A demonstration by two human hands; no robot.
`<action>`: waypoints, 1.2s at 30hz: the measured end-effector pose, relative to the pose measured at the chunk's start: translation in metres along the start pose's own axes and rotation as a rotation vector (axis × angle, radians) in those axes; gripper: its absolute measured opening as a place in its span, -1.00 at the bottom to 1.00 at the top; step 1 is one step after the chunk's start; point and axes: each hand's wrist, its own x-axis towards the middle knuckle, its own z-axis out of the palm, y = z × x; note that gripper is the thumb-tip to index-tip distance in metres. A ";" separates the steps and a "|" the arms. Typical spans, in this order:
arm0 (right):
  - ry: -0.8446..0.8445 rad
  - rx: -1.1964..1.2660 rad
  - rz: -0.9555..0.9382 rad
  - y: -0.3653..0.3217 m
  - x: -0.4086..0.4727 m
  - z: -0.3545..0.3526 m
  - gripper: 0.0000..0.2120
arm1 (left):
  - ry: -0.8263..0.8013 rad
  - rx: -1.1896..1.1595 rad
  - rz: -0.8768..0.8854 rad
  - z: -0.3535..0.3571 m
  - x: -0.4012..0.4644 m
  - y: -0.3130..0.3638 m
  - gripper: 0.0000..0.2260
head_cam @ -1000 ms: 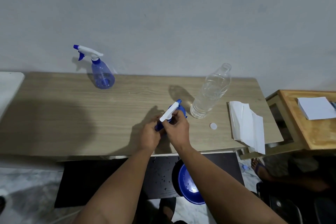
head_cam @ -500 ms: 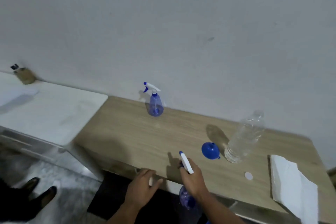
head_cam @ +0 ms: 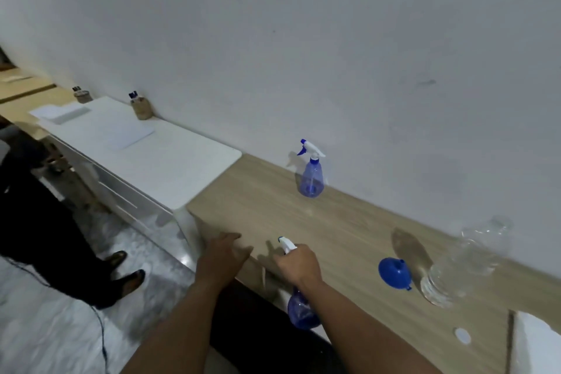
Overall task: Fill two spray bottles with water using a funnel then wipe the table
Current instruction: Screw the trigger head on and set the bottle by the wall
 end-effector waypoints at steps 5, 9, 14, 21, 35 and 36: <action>0.099 0.063 -0.029 -0.006 0.005 0.003 -0.75 | 0.014 -0.053 0.012 -0.007 0.013 -0.007 -0.54; 0.213 0.146 -0.100 -0.007 0.004 0.008 -0.77 | 0.028 -0.064 0.068 -0.010 0.022 -0.012 -0.55; 0.264 0.135 -0.061 -0.002 0.002 0.015 -0.70 | 0.036 -0.095 0.154 -0.010 0.030 -0.021 -0.52; 0.257 0.071 0.026 0.006 -0.001 0.017 -0.69 | 0.069 -0.130 0.233 -0.001 0.035 -0.029 -0.39; 0.231 0.053 -0.004 0.006 0.002 0.024 -0.73 | 0.035 -0.167 0.190 -0.004 0.036 -0.034 -0.56; 0.244 0.069 -0.006 0.005 0.002 0.025 -0.69 | 0.038 -0.163 0.188 -0.005 0.037 -0.035 -0.57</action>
